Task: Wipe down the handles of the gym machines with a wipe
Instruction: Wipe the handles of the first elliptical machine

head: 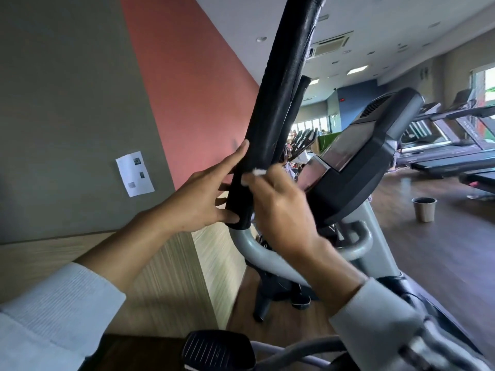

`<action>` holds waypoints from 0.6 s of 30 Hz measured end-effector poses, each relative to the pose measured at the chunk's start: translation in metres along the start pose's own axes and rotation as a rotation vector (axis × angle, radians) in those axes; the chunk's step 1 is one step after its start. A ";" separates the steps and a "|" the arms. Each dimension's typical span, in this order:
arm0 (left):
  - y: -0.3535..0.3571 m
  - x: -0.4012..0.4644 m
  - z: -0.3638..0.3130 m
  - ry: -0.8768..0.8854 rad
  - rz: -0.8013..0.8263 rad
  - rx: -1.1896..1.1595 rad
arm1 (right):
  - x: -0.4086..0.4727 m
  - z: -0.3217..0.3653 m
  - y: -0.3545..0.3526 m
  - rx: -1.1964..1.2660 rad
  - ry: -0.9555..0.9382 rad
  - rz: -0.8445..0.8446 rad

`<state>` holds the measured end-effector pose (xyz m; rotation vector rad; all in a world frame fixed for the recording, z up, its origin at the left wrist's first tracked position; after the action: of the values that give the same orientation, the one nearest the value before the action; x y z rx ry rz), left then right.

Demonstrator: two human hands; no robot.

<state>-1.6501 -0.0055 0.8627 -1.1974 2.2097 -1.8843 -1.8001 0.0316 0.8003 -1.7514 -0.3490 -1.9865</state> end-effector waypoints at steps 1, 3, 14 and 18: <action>0.000 -0.001 -0.001 0.002 0.015 0.001 | -0.017 0.000 0.007 0.015 -0.003 0.037; 0.000 -0.002 -0.003 0.002 0.027 0.004 | -0.047 -0.001 0.019 0.071 0.030 0.100; 0.003 -0.005 -0.006 -0.033 0.021 0.108 | -0.023 -0.011 0.004 0.277 0.358 -0.188; 0.002 -0.004 -0.005 -0.035 0.009 0.097 | -0.033 -0.007 0.014 0.272 0.280 -0.104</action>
<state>-1.6505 0.0005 0.8601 -1.1936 2.0767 -1.9275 -1.7966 0.0225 0.7655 -1.2933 -0.5929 -2.1082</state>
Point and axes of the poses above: each hand's wrist, its own x-axis towards the middle knuckle, its own y-axis out of the palm, z = x × y, the point moved 1 cm from there along x, towards the middle knuckle, and after that the axes turned 6 degrees about y, right-handed, at the moved point
